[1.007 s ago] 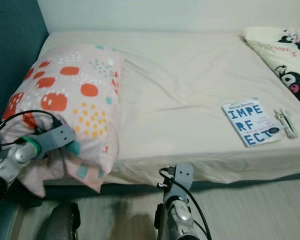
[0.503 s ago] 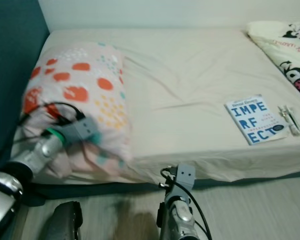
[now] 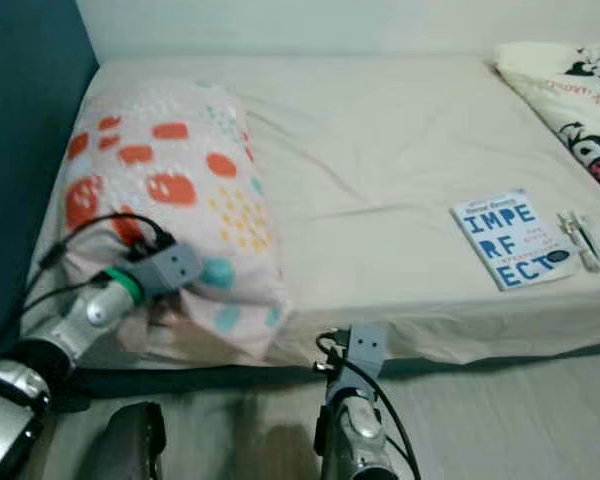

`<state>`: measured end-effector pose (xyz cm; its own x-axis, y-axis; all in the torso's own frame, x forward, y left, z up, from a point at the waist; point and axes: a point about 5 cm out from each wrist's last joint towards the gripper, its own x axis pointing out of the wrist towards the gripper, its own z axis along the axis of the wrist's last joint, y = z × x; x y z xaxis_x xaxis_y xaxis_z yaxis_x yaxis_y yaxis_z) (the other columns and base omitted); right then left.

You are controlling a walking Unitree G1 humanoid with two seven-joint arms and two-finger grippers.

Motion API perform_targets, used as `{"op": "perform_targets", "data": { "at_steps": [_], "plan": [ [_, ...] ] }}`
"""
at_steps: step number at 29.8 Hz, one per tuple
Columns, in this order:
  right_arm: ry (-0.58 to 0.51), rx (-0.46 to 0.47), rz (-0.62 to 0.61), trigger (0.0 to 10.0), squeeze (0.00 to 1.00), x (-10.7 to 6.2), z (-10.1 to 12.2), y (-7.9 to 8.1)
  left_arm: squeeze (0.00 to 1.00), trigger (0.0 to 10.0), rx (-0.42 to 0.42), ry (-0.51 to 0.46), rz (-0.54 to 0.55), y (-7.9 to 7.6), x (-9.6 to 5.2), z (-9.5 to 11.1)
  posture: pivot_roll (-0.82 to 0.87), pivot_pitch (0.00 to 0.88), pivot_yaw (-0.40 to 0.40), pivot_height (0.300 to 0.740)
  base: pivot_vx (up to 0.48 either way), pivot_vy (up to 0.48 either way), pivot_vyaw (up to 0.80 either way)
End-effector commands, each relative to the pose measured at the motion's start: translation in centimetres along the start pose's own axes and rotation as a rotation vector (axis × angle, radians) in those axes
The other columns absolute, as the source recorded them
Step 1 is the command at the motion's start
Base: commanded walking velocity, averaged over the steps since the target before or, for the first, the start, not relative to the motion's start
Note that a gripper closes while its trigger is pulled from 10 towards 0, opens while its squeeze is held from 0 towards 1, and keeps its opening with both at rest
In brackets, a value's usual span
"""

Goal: Clean up the room

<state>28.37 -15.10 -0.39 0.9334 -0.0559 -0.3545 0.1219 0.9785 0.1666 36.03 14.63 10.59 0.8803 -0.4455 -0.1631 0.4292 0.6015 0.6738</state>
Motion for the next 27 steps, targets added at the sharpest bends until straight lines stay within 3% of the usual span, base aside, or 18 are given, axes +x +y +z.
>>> {"op": "perform_targets", "data": {
  "at_steps": [1,3,6,8,11,14,16,17,21,24,25,27],
  "plan": [
    [0.036,0.0,-0.001,10.0,0.0,-0.2,-0.7,0.0,0.0,10.0,-0.056,0.0,-0.074,-0.9,-0.3,-0.2,0.05,0.034,0.046,0.541,0.0,0.0,0.0],
    [0.037,0.001,0.002,10.0,0.0,-0.2,-0.8,0.1,0.0,10.0,-0.142,0.005,-0.181,-1.9,-1.4,-1.0,0.05,0.029,0.049,0.541,0.0,0.0,0.0],
    [0.04,0.006,0.006,10.0,0.0,-0.3,-0.9,0.2,0.0,10.0,-0.262,-0.03,-0.298,-2.2,-4.7,-0.8,0.06,0.024,0.044,0.541,0.0,0.0,0.0],
    [0.04,0.006,0.006,10.0,0.0,-0.3,-0.9,0.2,0.0,10.0,-0.262,-0.03,-0.298,-2.2,-4.7,-0.8,0.06,0.024,0.044,0.541,0.0,0.0,0.0],
    [0.049,0.002,0.018,10.0,0.0,-0.2,-0.9,0.2,0.0,10.0,-0.338,-0.08,-0.369,-1.4,-8.2,0.6,0.08,0.014,0.018,0.541,0.0,0.0,0.0],
    [0.053,-0.002,0.03,10.0,0.0,-0.1,-0.8,0.4,0.0,10.0,-0.397,-0.14,-0.382,-0.6,-9.3,2.0,0.09,0.01,0.009,0.541,0.0,0.0,0.0],
    [0.053,-0.004,0.035,10.0,0.0,0.0,-0.6,0.6,0.0,10.0,-0.427,-0.18,-0.375,-0.2,-9.3,2.9,0.09,0.007,0.007,0.541,0.0,0.0,0.0],
    [0.049,-0.004,0.042,10.0,0.0,0.3,-0.3,0.8,0.0,10.0,-0.5,-0.266,-0.317,0.8,-8.7,4.6,0.09,0.002,0.003,0.541,0.0,0.0,0.0],
    [0.041,-0.003,0.045,10.0,0.0,0.5,0.1,1.0,0.0,10.0,-0.594,-0.34,-0.231,1.8,-7.6,6.0,0.09,0.0,-0.001,0.541,0.0,0.0,0.0],
    [0.038,-0.007,0.05,10.0,0.0,0.5,0.3,1.1,0.0,10.0,-0.606,-0.357,-0.205,1.9,-7.0,6.4,0.09,0.0,-0.004,0.541,0.0,0.0,0.0],
    [0.031,-0.017,0.06,10.0,0.0,0.7,0.5,1.2,0.0,10.0,-0.645,-0.371,-0.102,2.3,-5.8,7.0,0.09,0.0,-0.011,0.541,0.0,0.0,0.0],
    [0.027,-0.023,0.066,10.0,0.0,0.7,0.6,1.2,0.0,10.0,-0.66,-0.321,-0.01,2.7,-5.2,7.0,0.09,0.0,-0.016,0.541,0.0,0.0,0.0]
  ]
}}
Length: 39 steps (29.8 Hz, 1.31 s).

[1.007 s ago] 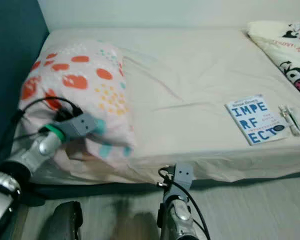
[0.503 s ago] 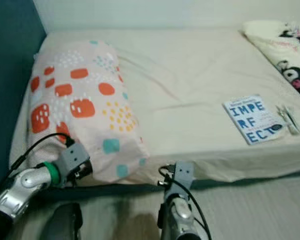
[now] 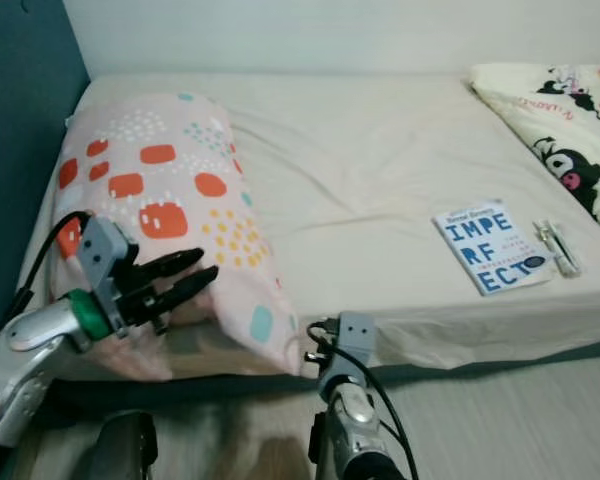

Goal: Clean up the room

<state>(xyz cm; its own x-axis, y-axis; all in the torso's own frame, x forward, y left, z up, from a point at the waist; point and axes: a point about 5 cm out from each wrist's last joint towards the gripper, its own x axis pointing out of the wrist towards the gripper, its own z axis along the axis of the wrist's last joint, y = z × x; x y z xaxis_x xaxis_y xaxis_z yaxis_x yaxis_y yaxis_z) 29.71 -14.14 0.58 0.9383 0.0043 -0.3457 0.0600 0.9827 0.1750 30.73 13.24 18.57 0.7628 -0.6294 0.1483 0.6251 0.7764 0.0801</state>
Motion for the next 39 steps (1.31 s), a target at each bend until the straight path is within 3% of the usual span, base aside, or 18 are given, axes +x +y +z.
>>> {"op": "perform_targets", "data": {
  "at_steps": [1,4,7,10,13,14,17,22,27,29,33,39],
  "plan": [
    [0.025,-0.01,0.006,10.0,0.0,-0.1,-0.5,-0.1,0.0,10.0,0.084,0.11,0.111,1.1,0.0,-1.0,0.09,0.0,-0.021,0.541,0.0,0.0,0.0],
    [0.024,-0.012,0.009,10.0,0.0,-0.1,-0.4,-0.1,0.0,10.0,0.145,0.179,0.092,0.9,-0.3,-1.3,0.09,0.0,-0.025,0.541,0.0,0.0,0.0],
    [0.026,-0.015,0.011,10.0,0.0,0.0,-0.3,-0.2,0.0,10.0,0.108,0.142,0.086,0.8,-0.3,-0.7,0.1,0.0,-0.026,0.541,0.0,0.0,0.0],
    [0.031,-0.017,0.014,10.0,0.0,0.0,-0.3,0.0,0.0,10.0,0.114,0.129,0.242,2.2,-0.3,-1.3,0.1,0.0,-0.025,0.541,0.0,0.0,0.0],
    [0.019,-0.023,0.033,10.0,0.0,-0.1,-0.4,0.4,0.0,10.0,0.068,0.158,0.482,3.1,-1.0,-4.0,0.09,0.0,-0.014,0.541,0.0,0.0,0.0],
    [0.009,-0.03,0.043,10.0,0.0,-0.1,-0.4,0.5,0.0,10.0,0.032,0.178,0.523,2.9,-1.4,-5.1,0.09,0.0,-0.014,0.541,0.0,0.0,0.0],
    [0.003,-0.034,0.048,10.0,0.0,-0.2,-0.4,0.6,0.0,10.0,0.01,0.191,0.541,2.6,-1.5,-5.7,0.09,0.0,-0.014,0.541,0.0,0.0,0.0],
    [-0.034,-0.029,0.058,10.0,0.0,-0.2,-0.1,0.7,0.0,10.0,0.089,0.312,0.696,2.4,-3.9,-9.1,0.09,0.0,-0.023,0.561,0.0,0.0,0.0],
    [-0.041,-0.037,0.065,10.0,0.0,-0.1,0.2,0.8,0.0,10.0,0.1,0.318,0.729,2.5,-4.3,-9.4,0.09,0.0,-0.03,0.576,0.0,0.0,0.0],
    [-0.046,-0.04,0.069,10.0,0.0,-0.1,0.3,0.8,0.0,10.0,0.148,0.316,0.714,2.3,-4.2,-9.6,0.09,0.0,-0.034,0.586,0.0,0.0,0.0],
    [-0.053,-0.044,0.075,10.0,0.0,0.0,0.5,0.8,0.0,10.0,0.166,0.305,0.695,1.9,-4.0,-9.8,0.09,0.0,-0.037,0.601,0.0,0.0,0.0],
    [-0.088,-0.037,0.083,10.0,0.0,0.1,1.2,1.0,0.0,10.0,0.159,0.199,0.642,0.9,-3.4,-9.0,0.07,0.0,-0.027,0.631,0.0,0.0,0.0]
  ]
}}
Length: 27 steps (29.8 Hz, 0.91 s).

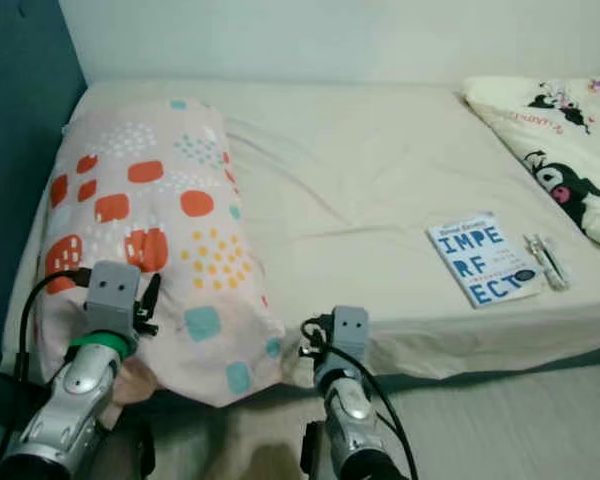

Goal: Clean up the room

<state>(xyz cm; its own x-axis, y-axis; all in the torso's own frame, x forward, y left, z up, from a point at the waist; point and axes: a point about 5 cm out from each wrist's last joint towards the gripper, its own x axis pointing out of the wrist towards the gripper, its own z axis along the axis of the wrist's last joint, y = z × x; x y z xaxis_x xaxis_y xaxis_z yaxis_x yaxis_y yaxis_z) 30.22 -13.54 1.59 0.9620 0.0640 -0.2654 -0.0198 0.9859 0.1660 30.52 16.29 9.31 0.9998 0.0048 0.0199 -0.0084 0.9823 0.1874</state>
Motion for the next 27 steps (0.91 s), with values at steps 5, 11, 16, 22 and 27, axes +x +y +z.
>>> {"op": "perform_targets", "data": {
  "at_steps": [5,11,16,22,27],
  "plan": [
    [-0.017,-0.003,0.003,10.0,0.0,-0.1,0.0,0.0,0.0,10.0,0.015,-0.049,-0.074,-1.0,-0.3,0.6,0.07,0.0,-0.021,0.651,0.0,0.0,0.0],
    [-0.017,0.0,-0.003,10.0,0.0,-0.2,-0.1,0.0,0.0,10.0,0.015,-0.025,-0.055,-0.8,-0.2,0.1,0.07,0.0,-0.02,0.676,0.0,0.0,0.0],
    [-0.019,0.003,-0.008,10.0,0.0,-0.2,-0.1,-0.1,0.0,10.0,0.017,0.002,-0.043,-0.5,-0.3,-0.5,0.07,0.0,-0.018,0.696,0.0,0.0,0.0],
    [-0.024,0.002,-0.016,10.0,0.0,-0.2,0.1,-0.3,0.0,10.0,0.024,0.011,-0.044,-0.4,-0.3,-0.7,0.06,0.0,-0.015,0.716,0.0,0.0,0.0],
    [-0.027,0.0,-0.021,10.0,0.0,-0.2,0.2,-0.5,0.0,10.0,0.026,0.015,-0.034,-0.4,-0.1,-0.7,0.07,0.0,-0.017,0.736,0.0,0.0,0.0]
  ]
}}
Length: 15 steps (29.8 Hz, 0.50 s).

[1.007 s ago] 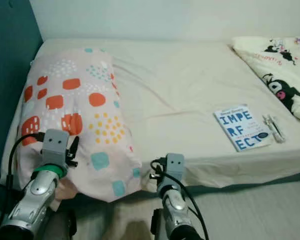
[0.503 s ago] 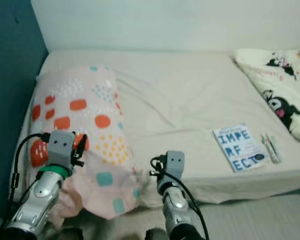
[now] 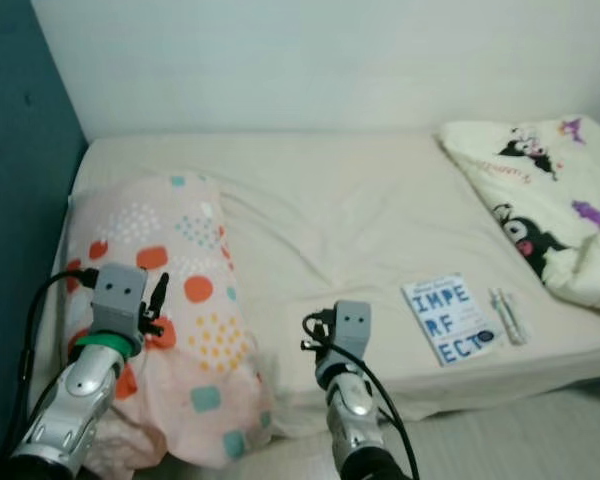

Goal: Clean up the room

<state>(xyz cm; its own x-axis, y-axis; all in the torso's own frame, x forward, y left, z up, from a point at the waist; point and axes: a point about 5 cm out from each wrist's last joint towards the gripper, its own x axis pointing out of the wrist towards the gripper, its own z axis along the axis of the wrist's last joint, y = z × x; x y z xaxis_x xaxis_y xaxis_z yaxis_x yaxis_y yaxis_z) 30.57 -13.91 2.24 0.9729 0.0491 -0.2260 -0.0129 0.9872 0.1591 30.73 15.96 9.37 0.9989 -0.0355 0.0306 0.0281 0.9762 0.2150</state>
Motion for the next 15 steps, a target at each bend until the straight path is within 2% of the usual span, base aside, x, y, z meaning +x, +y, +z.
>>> {"op": "perform_targets", "data": {
  "at_steps": [1,15],
  "plan": [
    [0.015,0.004,-0.012,10.0,0.0,-0.3,-0.6,-0.2,0.0,10.0,-0.002,0.033,0.002,-0.2,-0.3,-0.8,0.07,0.0,-0.017,0.736,0.0,0.0,0.0],
    [0.061,-0.009,0.0,10.0,0.0,-0.4,-1.2,0.1,0.0,10.0,-0.064,0.092,0.084,0.4,-0.7,-2.0,0.07,0.0,-0.031,0.74,0.0,0.0,0.0]
  ]
}}
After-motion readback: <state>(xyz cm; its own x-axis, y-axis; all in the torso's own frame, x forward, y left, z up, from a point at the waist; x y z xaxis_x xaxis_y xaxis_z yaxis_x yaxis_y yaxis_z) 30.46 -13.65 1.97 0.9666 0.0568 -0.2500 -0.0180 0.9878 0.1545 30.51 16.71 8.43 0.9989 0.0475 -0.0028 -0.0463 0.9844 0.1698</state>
